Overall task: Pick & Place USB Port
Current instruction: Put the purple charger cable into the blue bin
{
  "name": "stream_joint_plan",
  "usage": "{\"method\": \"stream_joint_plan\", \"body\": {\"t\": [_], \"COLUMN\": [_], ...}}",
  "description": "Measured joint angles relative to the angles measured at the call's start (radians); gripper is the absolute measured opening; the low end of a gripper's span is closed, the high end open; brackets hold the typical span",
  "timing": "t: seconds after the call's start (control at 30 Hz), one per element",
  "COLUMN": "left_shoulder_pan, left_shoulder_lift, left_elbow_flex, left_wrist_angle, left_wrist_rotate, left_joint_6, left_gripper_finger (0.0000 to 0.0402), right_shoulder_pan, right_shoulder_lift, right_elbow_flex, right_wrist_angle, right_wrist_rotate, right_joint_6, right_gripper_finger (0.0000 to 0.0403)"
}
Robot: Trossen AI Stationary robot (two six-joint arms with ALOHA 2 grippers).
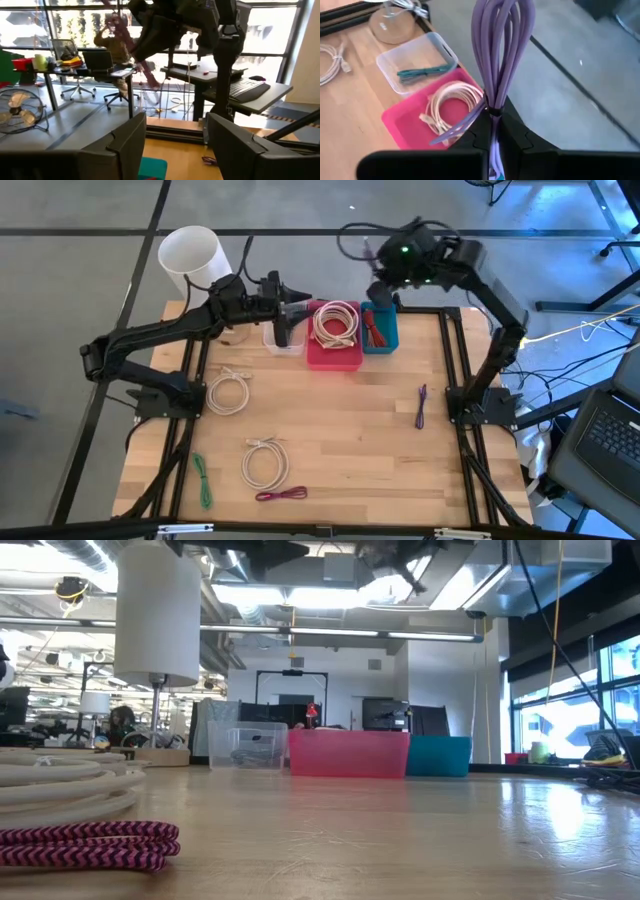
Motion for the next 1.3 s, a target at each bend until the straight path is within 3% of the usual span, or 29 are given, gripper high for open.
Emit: {"method": "stream_joint_plan", "body": {"t": [0.2, 0.33, 0.57, 0.83, 1.1, 1.3], "left_shoulder_pan": [0.0, 0.0, 0.0, 0.0, 0.0, 0.0], "left_shoulder_lift": [-0.004, -0.004, -0.004, -0.004, -0.004, -0.004], "left_elbow_flex": [0.0, 0.0, 0.0, 0.0, 0.0, 0.0], "left_wrist_angle": [-0.023, -0.026, -0.026, -0.023, -0.024, -0.023], "left_wrist_rotate": [-0.004, -0.005, -0.005, -0.005, 0.005, 0.005], "left_joint_6": [0.0, 0.0, -0.001, -0.001, -0.003, -0.003], "left_gripper_finger": [0.0201, 0.02, 0.0199, 0.0199, 0.0196, 0.0196], "right_shoulder_pan": [-0.094, -0.142, -0.204, -0.261, -0.297, -0.34], "right_shoulder_lift": [-0.031, -0.038, -0.026, -0.024, -0.024, -0.023], "right_elbow_flex": [0.0, -0.011, -0.062, -0.312, -0.593, -0.746], "right_wrist_angle": [-0.156, -0.146, -0.146, -0.077, 0.138, 0.23], "right_wrist_rotate": [-0.043, -0.147, -0.152, -0.243, -0.384, -0.393], "right_joint_6": [0.17, 0.2, 0.232, 0.244, 0.219, 0.196], "right_gripper_finger": [0.0016, 0.0016, 0.0016, 0.0016, 0.0016, 0.0016]}}
